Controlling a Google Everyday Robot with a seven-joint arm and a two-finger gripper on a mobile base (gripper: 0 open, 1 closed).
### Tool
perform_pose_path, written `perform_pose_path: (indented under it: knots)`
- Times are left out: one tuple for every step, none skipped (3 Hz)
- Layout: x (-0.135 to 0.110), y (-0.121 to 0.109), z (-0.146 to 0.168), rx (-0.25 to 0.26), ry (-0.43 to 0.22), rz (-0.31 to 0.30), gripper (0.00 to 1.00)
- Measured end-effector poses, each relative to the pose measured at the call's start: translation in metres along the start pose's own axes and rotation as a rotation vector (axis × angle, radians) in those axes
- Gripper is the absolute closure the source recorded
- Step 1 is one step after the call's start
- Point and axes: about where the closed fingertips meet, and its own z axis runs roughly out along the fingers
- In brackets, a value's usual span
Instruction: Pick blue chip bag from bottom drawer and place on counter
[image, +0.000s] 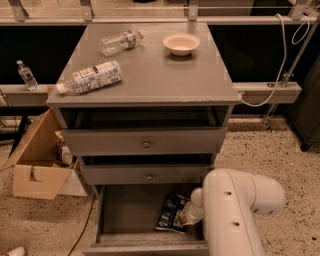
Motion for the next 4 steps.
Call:
perform_pose_path:
  knots:
    - [-0.01, 0.002, -0.017, 0.027, -0.022, -0.018, 1.0]
    - [-0.025, 0.007, -0.053, 0.07, -0.076, -0.056, 1.0]
    - [-0.036, 0.011, -0.108, 0.139, -0.174, -0.11, 1.0]
    - [-0.042, 0.023, -0.169, 0.197, -0.323, -0.188, 1.0]
